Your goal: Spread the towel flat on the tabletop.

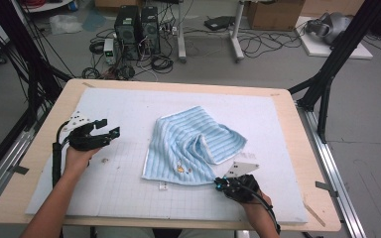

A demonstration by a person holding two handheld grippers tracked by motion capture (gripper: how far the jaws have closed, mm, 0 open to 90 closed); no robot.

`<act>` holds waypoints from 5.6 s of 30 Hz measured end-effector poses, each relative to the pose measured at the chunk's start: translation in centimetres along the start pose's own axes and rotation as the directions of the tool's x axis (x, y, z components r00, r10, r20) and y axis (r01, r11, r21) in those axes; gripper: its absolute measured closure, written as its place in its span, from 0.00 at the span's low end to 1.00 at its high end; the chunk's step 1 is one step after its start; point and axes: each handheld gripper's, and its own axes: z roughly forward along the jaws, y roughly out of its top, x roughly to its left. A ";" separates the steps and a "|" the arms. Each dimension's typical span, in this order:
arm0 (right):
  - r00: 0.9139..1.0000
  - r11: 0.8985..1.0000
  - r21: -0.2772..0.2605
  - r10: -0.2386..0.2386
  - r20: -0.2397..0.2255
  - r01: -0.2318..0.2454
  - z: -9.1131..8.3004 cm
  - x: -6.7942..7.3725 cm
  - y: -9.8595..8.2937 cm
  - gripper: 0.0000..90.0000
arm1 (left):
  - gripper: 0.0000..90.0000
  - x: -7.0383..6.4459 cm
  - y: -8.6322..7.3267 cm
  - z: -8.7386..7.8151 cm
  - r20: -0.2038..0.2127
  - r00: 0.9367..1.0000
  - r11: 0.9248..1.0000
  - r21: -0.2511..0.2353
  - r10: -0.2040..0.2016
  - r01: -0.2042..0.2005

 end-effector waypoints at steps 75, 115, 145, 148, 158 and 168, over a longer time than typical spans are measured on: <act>0.945 0.956 -0.231 0.236 0.227 -0.183 0.5 -8.6 5.2 0.53 | 0.49 -3.5 -0.2 5.2 0.120 0.991 0.994 0.102 -0.055 0.043; 0.957 0.967 -0.173 0.220 0.190 -0.188 1.6 -7.1 3.0 0.45 | 0.96 -3.9 0.8 11.4 -0.011 1.000 0.960 0.277 -0.027 0.029; 0.993 0.991 -0.065 0.114 -0.001 -0.114 8.1 -3.2 6.6 0.93 | 0.48 -0.2 -1.3 4.4 -0.046 0.992 0.978 0.171 -0.114 0.120; 0.995 0.994 -0.034 0.103 -0.014 -0.103 7.3 -3.2 6.3 0.97 | 0.47 -0.6 -1.1 3.8 -0.029 0.993 0.980 0.164 -0.110 0.114; 0.995 0.995 0.030 0.098 -0.006 -0.098 2.9 -2.3 2.8 0.97 | 0.47 -1.3 -1.3 2.7 0.007 0.996 0.987 0.136 -0.088 0.087; 0.996 0.990 0.118 0.078 0.041 -0.082 -1.3 -0.7 -0.3 0.98 | 0.47 -1.4 -1.3 2.7 0.013 0.996 0.988 0.129 -0.087 0.085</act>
